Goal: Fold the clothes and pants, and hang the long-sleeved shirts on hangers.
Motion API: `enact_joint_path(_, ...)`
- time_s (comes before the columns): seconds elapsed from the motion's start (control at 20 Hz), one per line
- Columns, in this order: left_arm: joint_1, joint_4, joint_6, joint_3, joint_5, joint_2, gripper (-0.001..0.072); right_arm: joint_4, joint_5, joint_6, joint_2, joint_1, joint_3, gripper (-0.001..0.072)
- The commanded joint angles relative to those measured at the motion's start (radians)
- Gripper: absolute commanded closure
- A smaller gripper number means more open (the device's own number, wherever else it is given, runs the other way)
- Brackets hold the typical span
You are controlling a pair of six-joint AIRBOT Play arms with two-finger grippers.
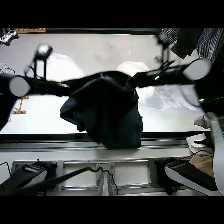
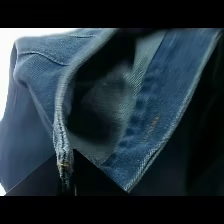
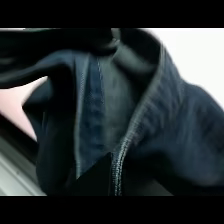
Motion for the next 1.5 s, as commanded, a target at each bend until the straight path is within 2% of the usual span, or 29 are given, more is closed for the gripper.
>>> enact_joint_path(0.0, 0.008, 0.003, -0.021, -0.088, -0.019, 0.005, 0.0681, -0.010, -0.153, 0.009, -0.004, 0.123, -0.120, 0.0659)
enact_joint_path(0.15, 0.009, 0.007, -0.029, -0.084, 0.039, 0.060, 0.0682, -0.007, -0.238, 0.009, -0.001, 0.189, -0.093, 0.0659)
enact_joint_path(0.25, 0.021, 0.073, -0.029, -0.072, 0.035, 0.117, 0.0681, -0.009, -0.216, 0.009, 0.003, 0.226, -0.068, 0.0659)
enact_joint_path(0.4, 0.092, 0.293, -0.029, -0.073, -0.041, 0.198, 0.0681, -0.062, -0.152, 0.024, 0.022, 0.299, -0.069, 0.0659)
enact_joint_path(0.5, 0.155, 0.381, -0.028, -0.073, -0.103, 0.213, 0.0679, -0.134, -0.106, 0.057, 0.028, 0.348, -0.069, 0.0659)
enact_joint_path(0.8, 0.257, 0.409, -0.028, -0.075, -0.097, 0.196, 0.0678, -0.270, -0.038, 0.140, 0.114, 0.395, -0.068, 0.0660)
enact_joint_path(0.95, 0.254, 0.343, -0.033, -0.074, -0.055, 0.193, 0.0669, -0.318, -0.190, 0.148, 0.166, 0.394, -0.068, 0.0661)
enact_joint_path(1.05, 0.254, 0.271, -0.108, -0.073, 0.021, 0.215, 0.0679, -0.321, -0.343, 0.145, 0.160, 0.394, -0.060, 0.0661)
enact_joint_path(1.2, 0.255, 0.164, -0.220, -0.073, 0.206, 0.281, 0.0680, -0.334, -0.600, 0.050, 0.127, 0.394, -0.030, 0.0661)
enact_joint_path(1.3, 0.255, 0.099, -0.254, -0.074, 0.333, 0.334, 0.0679, -0.353, -0.735, -0.009, 0.101, 0.394, 0.016, 0.0661)
enact_joint_path(1.45, 0.255, 0.045, -0.257, -0.074, 0.416, 0.384, 0.0676, -0.353, -0.760, -0.032, 0.044, 0.394, 0.141, 0.0661)
